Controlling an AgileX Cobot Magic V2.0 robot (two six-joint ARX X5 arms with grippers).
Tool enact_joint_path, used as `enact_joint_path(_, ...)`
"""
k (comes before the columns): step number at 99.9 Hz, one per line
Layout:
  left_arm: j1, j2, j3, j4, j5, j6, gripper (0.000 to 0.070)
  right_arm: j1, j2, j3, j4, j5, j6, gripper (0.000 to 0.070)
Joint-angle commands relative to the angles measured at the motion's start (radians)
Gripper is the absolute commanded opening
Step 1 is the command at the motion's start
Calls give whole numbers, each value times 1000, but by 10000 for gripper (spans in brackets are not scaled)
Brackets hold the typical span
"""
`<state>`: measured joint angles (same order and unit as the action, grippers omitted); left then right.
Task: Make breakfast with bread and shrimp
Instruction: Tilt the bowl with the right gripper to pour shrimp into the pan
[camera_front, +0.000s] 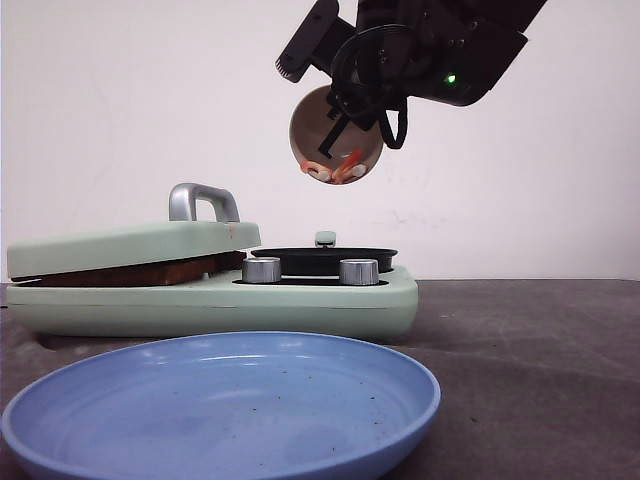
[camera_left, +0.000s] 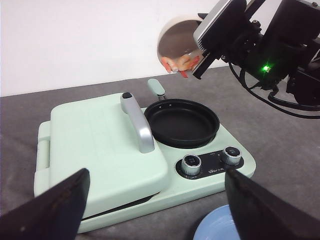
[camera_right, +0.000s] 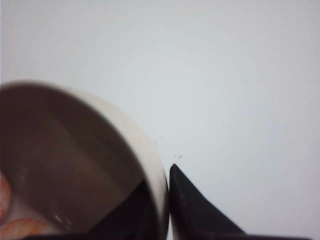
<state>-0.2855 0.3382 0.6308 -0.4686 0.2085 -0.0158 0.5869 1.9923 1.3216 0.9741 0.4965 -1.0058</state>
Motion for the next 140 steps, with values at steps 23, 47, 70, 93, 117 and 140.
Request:
enact_joint_path(23, -3, 1, 3, -9, 15, 16, 471, 7, 17, 13, 103, 1, -5, 3)
enact_joint_path(47, -3, 0, 2, -11, 37, 28, 469, 32, 17, -188, 296, 9, -8, 3)
enact_joint_path(70, -3, 0, 2, -10, 40, 28, 470, 31, 17, -263, 348, -5, 27, 3)
enact_joint_path(93, -3, 0, 2, -11, 40, 27, 470, 32, 14, -259, 393, 5, 35, 3)
enact_joint_path(117, -3, 0, 2, -12, 40, 25, 469, 32, 5, -259, 383, 118, 99, 4)
enact_joint_path(140, -3, 1, 2, -41, 39, 23, 469, 31, -110, -259, 184, 155, 203, 4)
